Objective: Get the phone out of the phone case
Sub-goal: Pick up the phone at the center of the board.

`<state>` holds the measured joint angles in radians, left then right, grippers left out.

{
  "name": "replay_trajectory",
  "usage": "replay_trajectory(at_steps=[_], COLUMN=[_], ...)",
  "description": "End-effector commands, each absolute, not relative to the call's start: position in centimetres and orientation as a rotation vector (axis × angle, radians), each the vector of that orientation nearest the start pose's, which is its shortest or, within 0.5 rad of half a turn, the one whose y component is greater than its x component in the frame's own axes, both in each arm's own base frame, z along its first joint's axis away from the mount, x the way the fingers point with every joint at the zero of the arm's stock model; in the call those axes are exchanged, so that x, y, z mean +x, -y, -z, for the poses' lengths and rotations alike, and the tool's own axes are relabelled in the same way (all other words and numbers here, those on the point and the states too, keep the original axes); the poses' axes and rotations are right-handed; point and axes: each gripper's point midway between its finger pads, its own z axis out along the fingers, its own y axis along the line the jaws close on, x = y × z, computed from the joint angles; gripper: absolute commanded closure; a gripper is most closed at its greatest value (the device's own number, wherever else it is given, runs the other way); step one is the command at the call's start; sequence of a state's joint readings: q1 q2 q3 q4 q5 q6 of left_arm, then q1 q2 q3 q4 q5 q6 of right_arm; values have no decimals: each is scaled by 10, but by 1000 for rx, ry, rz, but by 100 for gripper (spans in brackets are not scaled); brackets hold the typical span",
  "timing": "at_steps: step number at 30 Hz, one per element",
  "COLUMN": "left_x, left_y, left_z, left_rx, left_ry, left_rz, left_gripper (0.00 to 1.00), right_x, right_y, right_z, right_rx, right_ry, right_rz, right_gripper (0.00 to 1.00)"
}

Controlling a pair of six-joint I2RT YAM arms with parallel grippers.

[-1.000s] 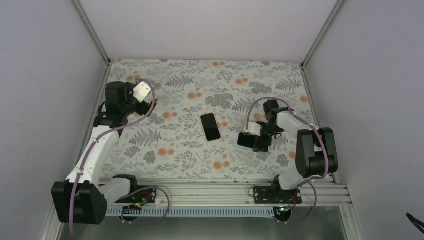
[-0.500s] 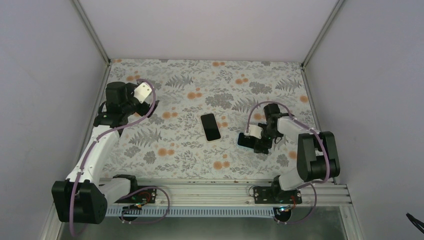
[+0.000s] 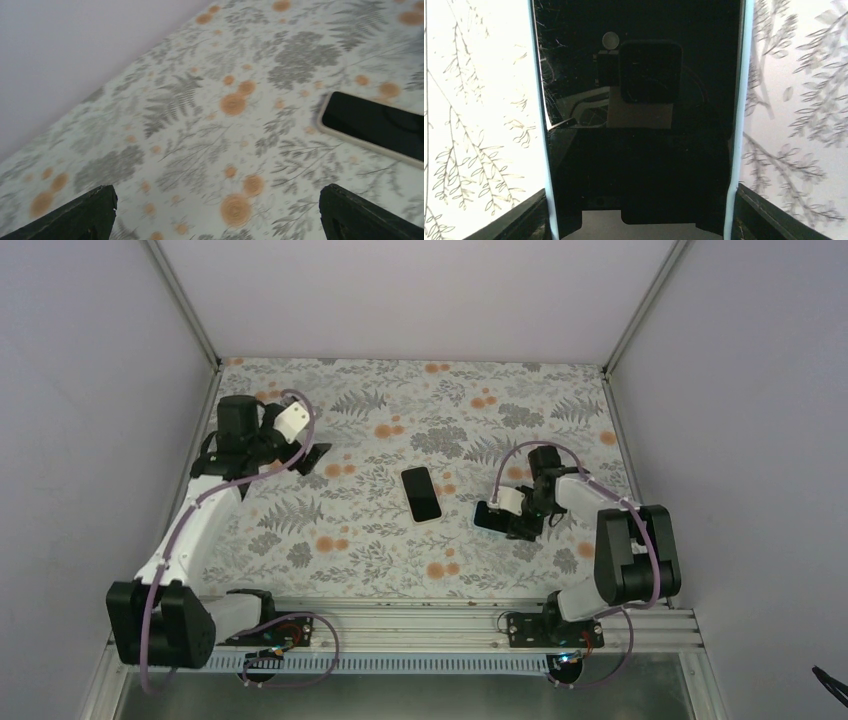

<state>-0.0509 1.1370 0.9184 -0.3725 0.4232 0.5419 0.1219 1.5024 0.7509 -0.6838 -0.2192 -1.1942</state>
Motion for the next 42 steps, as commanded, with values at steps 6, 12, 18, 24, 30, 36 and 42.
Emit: replay_trajectory(at_steps=[6, 12, 18, 24, 30, 36, 42], left_x=[333, 315, 312, 325, 343, 357, 365], left_y=[176, 226, 264, 285, 292, 295, 300], left_z=[-237, -238, -230, -210, -198, -185, -187], left_rx=[1204, 1351, 1362, 1363, 1280, 1231, 1218], left_ry=[-1907, -1960, -2045, -2148, -2224, -2282, -2275], left_rz=[734, 1031, 1322, 1255, 1273, 1255, 1272], left_gripper=[0, 0, 0, 0, 0, 0, 1], right_x=[284, 294, 317, 334, 343, 345, 345], right_y=[-116, -145, -158, -171, -188, -209, -228], right_z=[-90, -136, -163, -173, -182, -197, -205], right_rx=[-1605, -1522, -1419, -1362, -1325, -1307, -1300], right_ry=[-1981, -1824, -1730, -1693, -1643, -1584, -1536], right_rz=[-150, -57, 105, 196, 267, 266, 261], right_gripper=[35, 34, 34, 33, 35, 35, 36])
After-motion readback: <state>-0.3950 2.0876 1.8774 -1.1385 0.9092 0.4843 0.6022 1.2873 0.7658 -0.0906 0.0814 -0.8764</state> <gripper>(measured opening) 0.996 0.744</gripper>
